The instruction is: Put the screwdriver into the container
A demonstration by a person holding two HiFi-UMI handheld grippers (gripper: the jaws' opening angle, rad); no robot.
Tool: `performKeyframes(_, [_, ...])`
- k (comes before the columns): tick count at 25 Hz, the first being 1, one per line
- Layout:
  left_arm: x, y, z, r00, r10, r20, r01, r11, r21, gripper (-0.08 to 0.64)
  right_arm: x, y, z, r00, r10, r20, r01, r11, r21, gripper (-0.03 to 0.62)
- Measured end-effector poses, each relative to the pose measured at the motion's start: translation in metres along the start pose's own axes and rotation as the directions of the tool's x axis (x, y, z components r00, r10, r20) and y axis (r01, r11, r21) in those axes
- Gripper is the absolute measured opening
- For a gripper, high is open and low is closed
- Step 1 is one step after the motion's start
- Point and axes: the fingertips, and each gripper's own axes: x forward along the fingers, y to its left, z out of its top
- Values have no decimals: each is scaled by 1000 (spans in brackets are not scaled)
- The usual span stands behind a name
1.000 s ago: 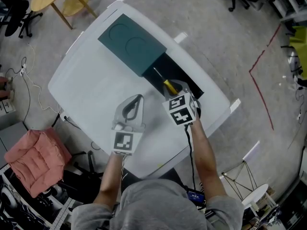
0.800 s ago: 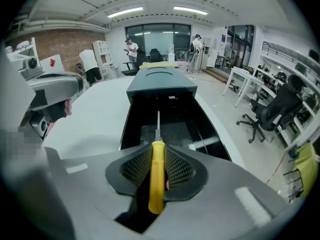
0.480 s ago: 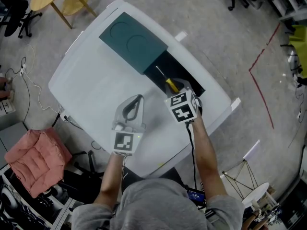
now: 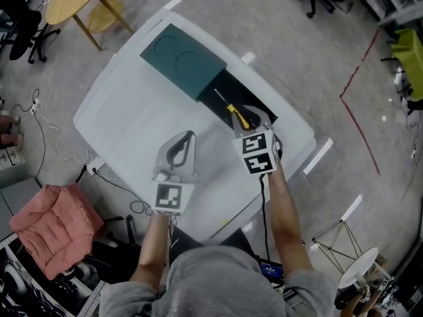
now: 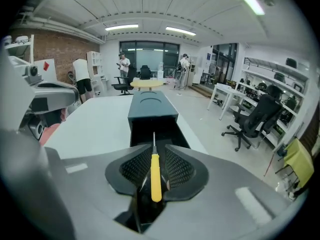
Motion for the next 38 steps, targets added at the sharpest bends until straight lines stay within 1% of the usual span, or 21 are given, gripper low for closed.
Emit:
performKeyframes(4, [-12, -7, 22, 999, -6, 45, 6, 1000, 13, 12, -34, -1, 22, 993, -38, 111, 37, 999, 14, 83])
performKeyframes(9, [-29, -21, 48, 994, -65, 88, 57, 995, 83, 12, -87, -1, 39, 968, -116, 222, 103, 992, 68, 81])
performKeyframes(12, [-42, -31, 62, 989, -96, 108, 85, 991, 107, 11, -120, 0, 44, 946, -163, 280, 134, 984, 118, 78])
performKeyframes(15, [-55, -40, 80, 983, -125, 131, 109, 986, 127, 12, -154, 0, 47, 917, -218, 335, 168, 971, 171, 78])
performKeyframes(18, [-70, -50, 93, 978, -156, 142, 138, 982, 127, 11, -185, 4, 46, 886, -277, 372, 205, 953, 222, 78])
performKeyframes(23, [-90, -67, 100, 962, -224, 154, 200, 967, 156, 11, -227, 18, 33, 842, -358, 403, 253, 923, 290, 71])
performKeyframes(30, [-127, -92, 108, 934, -317, 164, 284, 939, 193, 12, -287, 45, 14, 768, -470, 436, 314, 869, 383, 60])
performKeyframes(34, [-148, -103, 110, 918, -355, 176, 321, 926, 198, 12, -310, 64, -4, 738, -522, 428, 341, 835, 431, 52])
performKeyframes(38, [-166, -113, 102, 902, -401, 160, 362, 905, 225, 11, -326, 85, -21, 716, -563, 413, 364, 806, 467, 41])
